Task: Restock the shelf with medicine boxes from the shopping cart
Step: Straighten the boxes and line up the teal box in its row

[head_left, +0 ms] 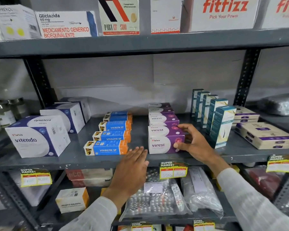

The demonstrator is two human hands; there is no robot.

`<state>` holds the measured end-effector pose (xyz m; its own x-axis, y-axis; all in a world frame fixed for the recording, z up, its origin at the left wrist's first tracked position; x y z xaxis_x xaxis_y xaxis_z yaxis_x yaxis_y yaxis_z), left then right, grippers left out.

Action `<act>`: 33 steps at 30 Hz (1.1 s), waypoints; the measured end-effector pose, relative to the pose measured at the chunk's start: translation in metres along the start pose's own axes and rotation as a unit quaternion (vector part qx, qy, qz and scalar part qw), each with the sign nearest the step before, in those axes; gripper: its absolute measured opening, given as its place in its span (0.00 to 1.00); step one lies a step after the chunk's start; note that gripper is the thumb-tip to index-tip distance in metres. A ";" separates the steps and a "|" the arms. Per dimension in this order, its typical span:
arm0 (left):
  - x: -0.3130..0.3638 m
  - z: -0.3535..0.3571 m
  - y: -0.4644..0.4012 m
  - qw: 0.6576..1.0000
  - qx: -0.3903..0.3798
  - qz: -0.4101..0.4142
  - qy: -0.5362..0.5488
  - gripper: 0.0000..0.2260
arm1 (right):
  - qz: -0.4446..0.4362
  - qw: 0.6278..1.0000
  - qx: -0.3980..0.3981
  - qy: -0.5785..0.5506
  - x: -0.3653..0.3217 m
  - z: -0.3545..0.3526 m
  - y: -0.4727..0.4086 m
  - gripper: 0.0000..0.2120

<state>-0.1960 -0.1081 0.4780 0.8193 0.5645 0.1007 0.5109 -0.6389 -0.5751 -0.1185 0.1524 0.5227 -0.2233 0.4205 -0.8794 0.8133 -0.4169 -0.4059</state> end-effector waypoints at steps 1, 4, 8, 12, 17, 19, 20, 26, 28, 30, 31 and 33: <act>0.000 0.000 0.000 1.000 0.004 0.000 0.001 0.24 | -0.002 1.000 0.002 0.005 0.000 0.000 0.001 0.32; 0.001 -0.002 0.000 1.000 0.010 0.004 0.004 0.24 | -0.005 1.000 0.002 0.020 -0.002 0.000 0.004 0.34; 0.004 -0.012 0.002 0.991 0.062 -0.052 0.110 0.22 | -0.011 1.000 -0.003 0.012 -0.008 -0.005 0.015 0.37; 0.041 -0.033 -0.005 0.958 0.206 -0.038 0.194 0.17 | -0.077 0.983 0.158 0.055 -0.010 -0.039 0.046 0.24; 0.141 -0.014 -0.049 0.973 0.123 0.132 0.144 0.19 | -0.101 0.896 0.411 0.133 -0.010 -0.096 0.073 0.13; 0.171 0.006 -0.066 0.984 0.046 0.139 0.103 0.23 | -0.043 0.896 0.413 0.157 -0.002 -0.108 0.068 0.23; 0.180 0.017 -0.074 0.988 0.001 0.129 0.084 0.25 | -0.008 0.905 0.393 0.164 0.003 -0.112 0.064 0.29; 0.192 0.062 -0.095 0.990 -0.125 0.065 -0.016 0.29 | 0.045 0.942 0.280 0.179 0.017 -0.118 0.042 0.36; 0.191 0.070 -0.093 0.991 -0.112 0.060 -0.031 0.30 | 0.043 0.941 0.263 0.207 0.021 -0.116 0.036 0.34; 0.190 0.074 -0.091 0.993 -0.098 0.058 -0.033 0.29 | 0.039 0.932 0.265 0.243 0.023 -0.115 0.032 0.32; 0.189 0.076 -0.091 0.994 -0.093 0.057 -0.031 0.29 | 0.038 0.927 0.270 0.259 0.024 -0.116 0.031 0.32; 0.188 0.076 -0.091 0.994 -0.087 0.054 -0.027 0.30 | 0.038 0.915 0.287 0.281 0.026 -0.120 0.031 0.30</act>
<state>-0.1082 0.0957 0.4870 0.8594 0.5113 -0.0001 0.4612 -0.7753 -0.4314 -0.0343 0.2468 0.5173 0.2644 0.6533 -0.7094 0.3627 -0.7489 -0.5546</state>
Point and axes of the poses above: each hand's wrist, its own y-axis away from the middle knuckle, its own z-axis out of the palm, x = y × z, the point moved 3 cm from there along -y, towards the middle knuckle, and after that the axes turned 6 degrees about x, right-handed, at the moved point
